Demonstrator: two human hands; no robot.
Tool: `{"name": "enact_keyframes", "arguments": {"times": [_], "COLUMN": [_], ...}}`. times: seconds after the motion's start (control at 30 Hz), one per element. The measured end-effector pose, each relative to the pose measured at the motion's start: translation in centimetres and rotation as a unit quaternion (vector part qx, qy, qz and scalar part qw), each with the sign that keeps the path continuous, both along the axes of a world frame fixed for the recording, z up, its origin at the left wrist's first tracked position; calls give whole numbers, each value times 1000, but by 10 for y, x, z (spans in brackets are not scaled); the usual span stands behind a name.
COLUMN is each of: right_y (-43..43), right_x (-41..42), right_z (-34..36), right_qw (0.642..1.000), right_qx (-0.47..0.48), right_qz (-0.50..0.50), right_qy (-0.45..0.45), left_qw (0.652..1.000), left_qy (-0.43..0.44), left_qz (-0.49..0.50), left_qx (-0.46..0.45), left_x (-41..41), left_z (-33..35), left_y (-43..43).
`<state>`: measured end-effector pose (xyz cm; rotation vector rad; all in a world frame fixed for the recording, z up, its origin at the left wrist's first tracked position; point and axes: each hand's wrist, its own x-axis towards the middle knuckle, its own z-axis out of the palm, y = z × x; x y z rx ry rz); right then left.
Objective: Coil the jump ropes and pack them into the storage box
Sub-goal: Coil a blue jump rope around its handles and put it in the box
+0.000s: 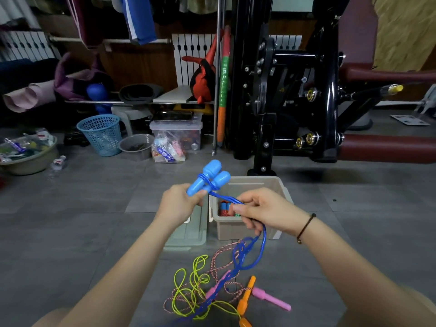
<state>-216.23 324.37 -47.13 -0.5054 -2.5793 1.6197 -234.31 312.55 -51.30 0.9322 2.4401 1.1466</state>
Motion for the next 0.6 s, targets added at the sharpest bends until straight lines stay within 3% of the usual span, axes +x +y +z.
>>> {"name": "enact_keyframes", "arguments": {"times": [0.17, 0.33, 0.4, 0.5, 0.53, 0.6], "right_y": [5, 20, 27, 35, 36, 38], "right_x": [5, 2, 3, 2, 1, 0], "right_z": [2, -10, -15, -22, -23, -24], "right_qw": [989, 975, 975, 973, 976, 985], "right_qx": [143, 210, 205, 197, 175, 44], "right_qz": [-39, -76, -86, -115, -122, -164], "right_qy": [13, 4, -1, -22, -29, -11], "left_qw": [960, 892, 880, 891, 900, 927], "left_qy": [166, 249, 229, 147, 127, 83], "left_qz": [-134, -277, -337, -404, -401, -365], "left_qx": [-183, -257, -244, -147, -110, -36], "left_x": [29, 49, 49, 51, 51, 49], "left_z": [-4, 2, 6, 14, 17, 25], "left_y": [3, 2, 0, -7, -9, -14]}}
